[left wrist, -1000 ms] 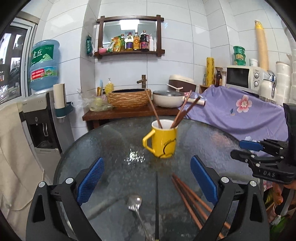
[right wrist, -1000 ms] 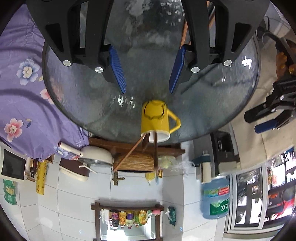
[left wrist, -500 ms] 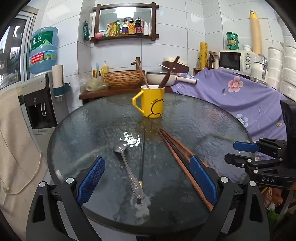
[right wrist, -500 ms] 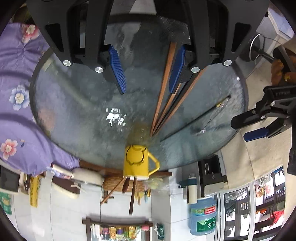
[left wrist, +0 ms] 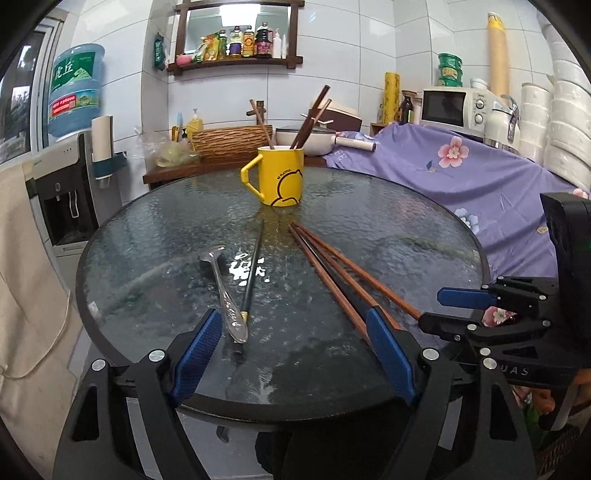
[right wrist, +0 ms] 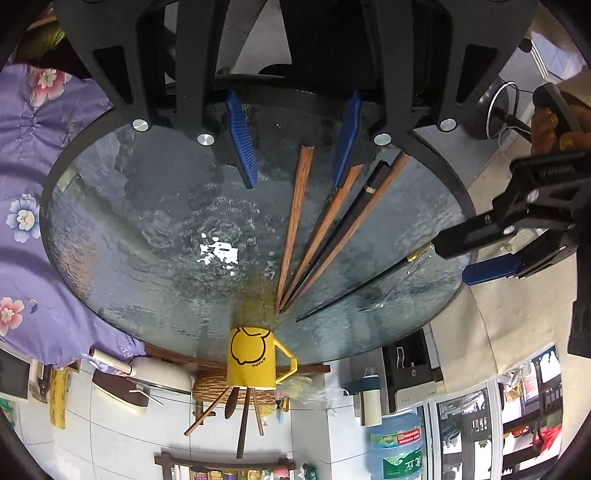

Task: Organize utensils
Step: 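Move both grippers back over the remaining brown chopsticks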

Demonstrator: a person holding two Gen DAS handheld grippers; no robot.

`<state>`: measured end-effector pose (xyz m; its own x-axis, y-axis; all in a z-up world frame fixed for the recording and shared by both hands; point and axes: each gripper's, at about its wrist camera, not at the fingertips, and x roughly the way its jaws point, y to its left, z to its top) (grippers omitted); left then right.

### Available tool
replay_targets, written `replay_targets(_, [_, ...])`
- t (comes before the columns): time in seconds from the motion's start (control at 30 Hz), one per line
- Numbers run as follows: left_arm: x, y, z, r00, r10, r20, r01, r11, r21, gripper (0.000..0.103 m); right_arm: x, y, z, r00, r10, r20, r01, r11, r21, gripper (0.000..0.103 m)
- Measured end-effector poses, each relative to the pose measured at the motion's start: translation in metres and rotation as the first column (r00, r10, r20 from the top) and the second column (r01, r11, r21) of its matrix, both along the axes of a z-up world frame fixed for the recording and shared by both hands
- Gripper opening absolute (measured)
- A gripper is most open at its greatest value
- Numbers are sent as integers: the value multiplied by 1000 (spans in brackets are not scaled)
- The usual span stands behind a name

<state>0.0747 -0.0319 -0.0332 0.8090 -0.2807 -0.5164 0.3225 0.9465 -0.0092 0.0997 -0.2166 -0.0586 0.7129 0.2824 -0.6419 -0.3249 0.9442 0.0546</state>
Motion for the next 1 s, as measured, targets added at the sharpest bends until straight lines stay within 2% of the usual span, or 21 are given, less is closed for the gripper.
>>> replay_targets(0.4, [-11,-10,-13,999,-43,-19,43,999,2,75,-2,0,-4,1000,-6,-7,6,1000,-2,28])
replay_targets(0.73, [-21,-32,-21,994,-108,-28,109,994,33,72,-1,-9,-3,1000,-27,-7,27,1000,9,28])
replay_targets(0.83, [-21,-37,-26,993,-111,-43,113,992,55,67,0,-10,-3,1000,-29,-7,29,999,13,28])
replay_targets(1.0, [-17,-34,-34,994,-83,-76,87,995,47,62,-1,-11,-3,1000,-31,-5,31,999,21,28])
